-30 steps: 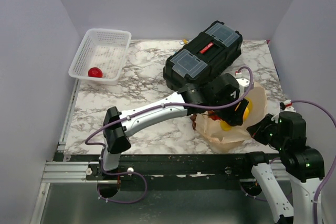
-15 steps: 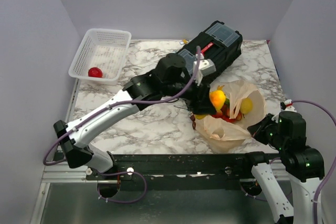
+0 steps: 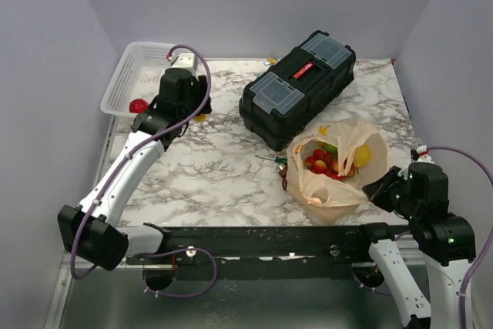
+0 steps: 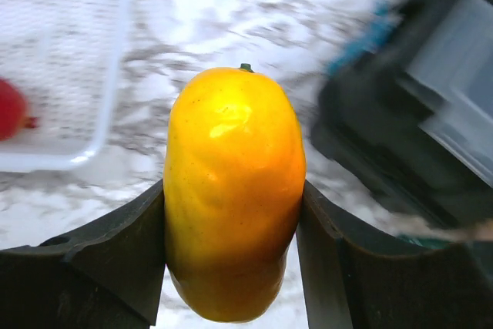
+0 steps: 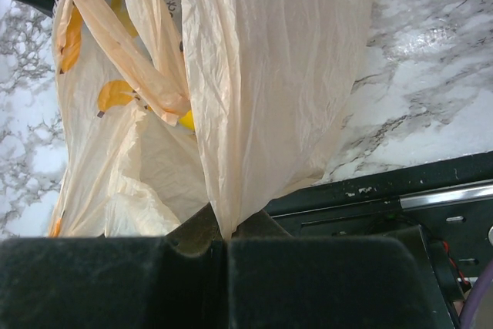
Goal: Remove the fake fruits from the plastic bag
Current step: Place the fake fruit in the bin.
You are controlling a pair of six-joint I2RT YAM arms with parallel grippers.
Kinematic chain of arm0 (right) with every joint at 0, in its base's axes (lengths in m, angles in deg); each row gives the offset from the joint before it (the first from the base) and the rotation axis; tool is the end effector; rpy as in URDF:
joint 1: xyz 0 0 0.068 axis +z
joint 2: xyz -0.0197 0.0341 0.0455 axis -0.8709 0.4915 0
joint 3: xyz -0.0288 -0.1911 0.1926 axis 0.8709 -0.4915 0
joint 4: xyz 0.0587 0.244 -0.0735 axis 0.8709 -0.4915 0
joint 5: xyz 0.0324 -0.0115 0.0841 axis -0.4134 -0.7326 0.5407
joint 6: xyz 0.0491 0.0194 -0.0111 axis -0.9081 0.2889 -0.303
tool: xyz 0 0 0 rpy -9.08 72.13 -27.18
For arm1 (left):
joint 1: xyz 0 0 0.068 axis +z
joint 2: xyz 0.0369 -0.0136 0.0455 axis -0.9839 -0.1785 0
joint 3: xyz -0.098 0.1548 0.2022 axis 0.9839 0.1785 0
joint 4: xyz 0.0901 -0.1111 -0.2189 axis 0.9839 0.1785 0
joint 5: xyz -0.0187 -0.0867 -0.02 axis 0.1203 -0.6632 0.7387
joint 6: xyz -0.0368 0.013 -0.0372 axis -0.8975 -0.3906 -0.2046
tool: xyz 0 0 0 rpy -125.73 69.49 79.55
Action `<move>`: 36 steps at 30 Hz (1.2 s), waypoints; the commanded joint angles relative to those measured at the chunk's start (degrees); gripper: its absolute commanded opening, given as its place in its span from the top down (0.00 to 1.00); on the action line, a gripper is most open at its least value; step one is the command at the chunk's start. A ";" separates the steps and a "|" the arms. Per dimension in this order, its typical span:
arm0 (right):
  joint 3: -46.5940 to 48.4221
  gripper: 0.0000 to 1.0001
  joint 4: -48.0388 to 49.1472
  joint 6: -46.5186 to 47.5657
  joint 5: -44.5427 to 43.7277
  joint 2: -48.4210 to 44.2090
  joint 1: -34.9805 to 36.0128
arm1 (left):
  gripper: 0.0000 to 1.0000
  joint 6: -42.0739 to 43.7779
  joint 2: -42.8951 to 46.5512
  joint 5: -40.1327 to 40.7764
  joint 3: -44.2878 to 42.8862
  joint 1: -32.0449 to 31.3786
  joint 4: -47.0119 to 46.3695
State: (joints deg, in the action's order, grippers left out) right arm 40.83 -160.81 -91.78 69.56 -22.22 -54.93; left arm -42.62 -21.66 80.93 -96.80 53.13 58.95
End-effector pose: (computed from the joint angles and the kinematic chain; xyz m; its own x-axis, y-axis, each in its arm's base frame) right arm 0.0380 0.0042 0.3342 -0.5982 0.4947 -0.6305 0.2667 0.8648 0.4254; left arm 0.2514 -0.1199 0.3809 -0.4767 -0.1124 -0.8719 0.1806 0.9581 -0.2223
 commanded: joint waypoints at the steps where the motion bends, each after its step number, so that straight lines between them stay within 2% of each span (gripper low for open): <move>1: -0.55 0.99 1.47 0.72 0.99 0.83 -0.09 | 1.00 1.26 -5.88 12.68 1.33 10.78 -9.23; 5: -0.65 0.99 1.41 0.82 1.31 0.49 -0.09 | 1.00 -3.85 -15.73 6.48 -4.83 23.05 -6.12; 7: -0.93 0.99 1.50 0.78 1.35 0.21 -0.11 | 1.00 -3.91 -19.27 4.88 -6.29 25.87 -8.28; 12: -0.75 0.99 1.63 0.93 1.61 0.74 -0.09 | 1.00 -0.33 -27.95 6.42 -10.55 26.06 -13.78; 17: -0.06 0.99 1.13 1.25 1.91 1.40 -0.09 | 1.00 -4.64 -38.69 6.45 -24.45 29.35 -2.62; 21: -0.10 0.99 1.12 1.18 1.84 1.47 -0.05 | 1.00 -8.82 -48.38 4.37 -36.60 30.88 11.99; 26: -0.28 0.99 1.47 1.00 1.53 1.78 -0.09 | 1.00 -9.17 -53.08 0.76 -40.36 31.67 15.41; 30: -0.29 0.99 1.55 0.97 1.53 1.75 -0.09 | 0.89 -9.52 -55.38 -3.01 -42.82 33.09 17.06; 36: -0.37 0.99 1.54 0.89 1.46 1.83 -0.12 | 0.82 -10.21 -60.09 -7.33 -48.21 34.16 22.88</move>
State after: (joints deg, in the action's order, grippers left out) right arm 40.57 -160.07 -91.71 70.63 -20.75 -54.93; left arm -51.52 -78.88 78.68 -140.18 86.18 75.85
